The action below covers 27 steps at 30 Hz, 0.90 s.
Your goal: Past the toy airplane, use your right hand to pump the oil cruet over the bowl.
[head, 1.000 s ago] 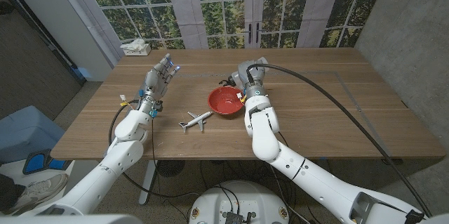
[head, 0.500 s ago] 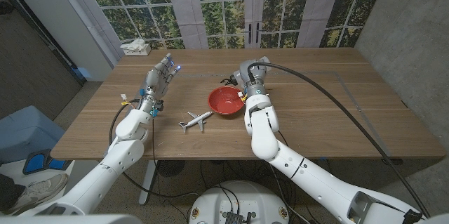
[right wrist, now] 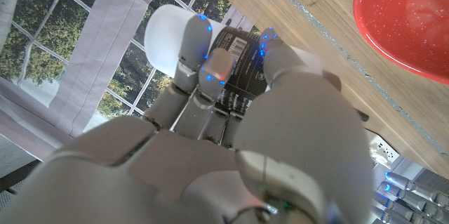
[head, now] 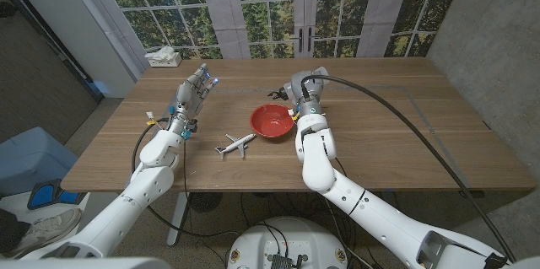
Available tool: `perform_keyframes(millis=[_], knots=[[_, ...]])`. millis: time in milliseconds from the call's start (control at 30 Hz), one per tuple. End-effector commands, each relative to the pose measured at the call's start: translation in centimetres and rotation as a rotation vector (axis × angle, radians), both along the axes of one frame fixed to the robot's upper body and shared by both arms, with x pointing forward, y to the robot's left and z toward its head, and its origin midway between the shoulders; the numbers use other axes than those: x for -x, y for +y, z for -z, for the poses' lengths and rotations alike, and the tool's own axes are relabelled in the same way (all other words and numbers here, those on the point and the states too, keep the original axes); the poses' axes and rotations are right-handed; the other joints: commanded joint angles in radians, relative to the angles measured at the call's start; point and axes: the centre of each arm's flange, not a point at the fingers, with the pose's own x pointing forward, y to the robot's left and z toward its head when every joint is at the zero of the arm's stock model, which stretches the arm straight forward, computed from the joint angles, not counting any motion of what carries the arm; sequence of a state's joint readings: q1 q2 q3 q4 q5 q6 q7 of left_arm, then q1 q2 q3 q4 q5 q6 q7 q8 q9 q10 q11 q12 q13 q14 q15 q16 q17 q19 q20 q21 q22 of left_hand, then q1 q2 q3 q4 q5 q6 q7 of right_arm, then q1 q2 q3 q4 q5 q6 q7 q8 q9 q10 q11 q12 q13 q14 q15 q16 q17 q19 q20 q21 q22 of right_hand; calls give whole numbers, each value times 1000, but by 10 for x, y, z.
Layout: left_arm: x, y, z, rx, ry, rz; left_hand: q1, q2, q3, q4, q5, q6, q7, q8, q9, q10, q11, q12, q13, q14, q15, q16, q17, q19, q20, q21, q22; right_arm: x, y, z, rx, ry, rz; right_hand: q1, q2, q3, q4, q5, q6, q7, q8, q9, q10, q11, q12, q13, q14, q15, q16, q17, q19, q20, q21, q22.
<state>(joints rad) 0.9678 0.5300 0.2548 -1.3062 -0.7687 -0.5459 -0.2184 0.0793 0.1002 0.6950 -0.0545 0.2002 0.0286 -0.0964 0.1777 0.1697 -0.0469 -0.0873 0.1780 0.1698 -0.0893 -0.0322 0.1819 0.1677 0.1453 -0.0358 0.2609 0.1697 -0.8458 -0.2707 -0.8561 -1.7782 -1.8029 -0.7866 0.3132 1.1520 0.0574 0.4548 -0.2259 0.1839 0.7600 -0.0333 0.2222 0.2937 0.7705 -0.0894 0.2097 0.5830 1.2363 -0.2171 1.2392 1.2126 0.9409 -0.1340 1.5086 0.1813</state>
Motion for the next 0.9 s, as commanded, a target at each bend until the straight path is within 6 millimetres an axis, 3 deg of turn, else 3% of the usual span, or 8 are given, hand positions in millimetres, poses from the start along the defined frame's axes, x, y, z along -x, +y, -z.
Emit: perform_keyframes(millis=[33,167,400,467,600,900], knots=[[-1,-1,0,-3,5,-1,4,67,0,-3,3,-1,-4,2,2,-1,-3,9,4,-3,-67,-4,2,6,-29,-6,5,0,-3,0,-20,-28,-4,39,66,66,61,-2,-49,-24,-18,-9,44,-23,-22,-20,-2,-1,-28,-15,-5,-86,-3,3],[-1,-1,0,-3,5,-1,5,66,0,-5,3,0,-4,3,2,-1,-1,9,4,-2,-65,-4,2,7,-28,-7,5,1,-3,0,-23,-43,-13,36,53,61,62,-1,-79,-38,-25,-19,6,-25,-27,-39,-29,-2,-89,-56,-14,-86,-7,3],[-1,-2,0,-2,3,1,7,67,-1,-6,3,-1,-5,2,2,0,-1,10,4,-1,-66,-4,1,8,-26,-9,5,3,-4,-2,-15,-64,-27,41,42,54,62,2,-100,-36,-25,-33,-36,-30,-27,-65,-36,-3,-176,-126,-32,-86,-16,2],[-1,-2,0,-2,3,0,8,67,-2,-7,3,-1,-5,2,2,0,-1,10,4,-1,-65,-4,1,8,-26,-10,5,3,-3,-3,-16,-64,-20,45,33,50,60,3,-137,-27,-33,-44,-89,-27,-34,-83,-21,-2,-208,-148,-45,-86,-20,2],[0,-1,0,-1,3,-1,9,67,-2,-8,3,-1,-6,3,2,0,-1,10,4,-1,-65,-4,1,9,-25,-11,5,4,-3,-4,-24,-68,-21,51,27,49,60,4,-174,-13,-39,-53,-124,-16,-35,-100,-16,-2,-239,-168,-57,-86,-24,2],[1,-1,1,-3,0,-1,12,69,-4,-9,2,-1,-7,3,2,0,0,10,4,-1,-65,-4,1,10,-23,-14,5,7,-2,-3,-12,-101,-10,59,23,47,59,5,-185,5,-34,-63,-137,-4,-30,-119,-2,-2,-262,-179,-61,-86,-24,4]])
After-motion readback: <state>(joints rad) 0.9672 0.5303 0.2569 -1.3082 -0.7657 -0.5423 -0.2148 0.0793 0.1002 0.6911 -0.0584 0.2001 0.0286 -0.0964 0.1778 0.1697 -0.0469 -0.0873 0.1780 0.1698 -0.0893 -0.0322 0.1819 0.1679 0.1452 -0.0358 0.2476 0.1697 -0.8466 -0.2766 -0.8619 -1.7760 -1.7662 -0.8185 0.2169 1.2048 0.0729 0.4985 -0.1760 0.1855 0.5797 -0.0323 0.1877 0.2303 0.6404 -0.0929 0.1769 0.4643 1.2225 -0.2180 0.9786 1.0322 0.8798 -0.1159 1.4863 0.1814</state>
